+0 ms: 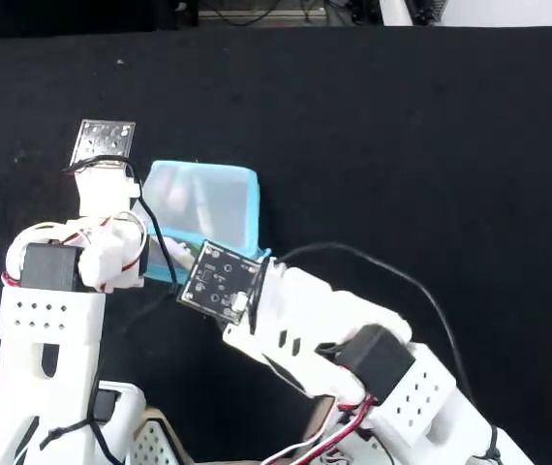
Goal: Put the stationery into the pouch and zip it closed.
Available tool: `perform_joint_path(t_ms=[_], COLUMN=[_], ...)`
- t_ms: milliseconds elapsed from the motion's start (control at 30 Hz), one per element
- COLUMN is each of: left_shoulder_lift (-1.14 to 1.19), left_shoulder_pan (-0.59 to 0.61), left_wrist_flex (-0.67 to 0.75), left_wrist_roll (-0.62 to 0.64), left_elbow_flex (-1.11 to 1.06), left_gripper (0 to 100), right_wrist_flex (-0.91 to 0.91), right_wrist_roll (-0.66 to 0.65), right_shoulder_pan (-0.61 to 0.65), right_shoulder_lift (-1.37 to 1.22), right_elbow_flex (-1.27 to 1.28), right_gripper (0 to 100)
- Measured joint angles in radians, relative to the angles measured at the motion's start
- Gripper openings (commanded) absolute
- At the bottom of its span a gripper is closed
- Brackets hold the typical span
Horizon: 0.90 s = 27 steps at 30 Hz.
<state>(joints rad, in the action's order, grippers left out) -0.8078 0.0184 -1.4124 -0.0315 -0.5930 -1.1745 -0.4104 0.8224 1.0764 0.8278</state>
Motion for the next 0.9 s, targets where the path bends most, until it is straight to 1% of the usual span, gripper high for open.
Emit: perform_joint_path(t_ms=[67,100,167,267,500,567,700,767,833,900], left_shoulder_lift=[0.0,0.0,0.0,0.0,0.0,0.0,0.0,0.0,0.0,0.0], left_shoulder_pan=[0.0,0.0,0.0,0.0,0.0,0.0,0.0,0.0,0.021,0.06], left_wrist_flex=[0.0,0.0,0.0,0.0,0.0,0.0,0.0,0.003,0.003,0.011], left_wrist_roll=[0.0,0.0,0.0,0.0,0.0,0.0,0.0,0.0,0.0,0.0], left_elbow_flex=[0.0,0.0,0.0,0.0,0.0,0.0,0.0,0.0,0.0,0.0], left_gripper=[3,3,3,3,3,3,3,3,3,3], right_wrist_flex=[-0.005,-0.009,-0.018,-0.023,-0.095,-0.098,-0.098,-0.098,-0.098,-0.098], right_wrist_roll=[-0.002,-0.002,-0.002,-0.003,-0.003,-0.003,-0.002,-0.002,-0.029,-0.051], right_shoulder_pan=[0.002,0.002,0.005,0.006,0.003,-0.031,-0.158,-0.198,-0.196,-0.157], right_shoulder_lift=[0.002,0.003,0.005,0.005,0.005,0.005,0.005,0.005,0.005,0.006], right_elbow_flex=[0.002,0.002,0.002,0.002,-0.055,-0.063,-0.092,-0.092,-0.092,-0.078], right_gripper=[35.6,39.2,42.0,42.0,42.0,42.0,42.1,42.2,42.1,42.1])
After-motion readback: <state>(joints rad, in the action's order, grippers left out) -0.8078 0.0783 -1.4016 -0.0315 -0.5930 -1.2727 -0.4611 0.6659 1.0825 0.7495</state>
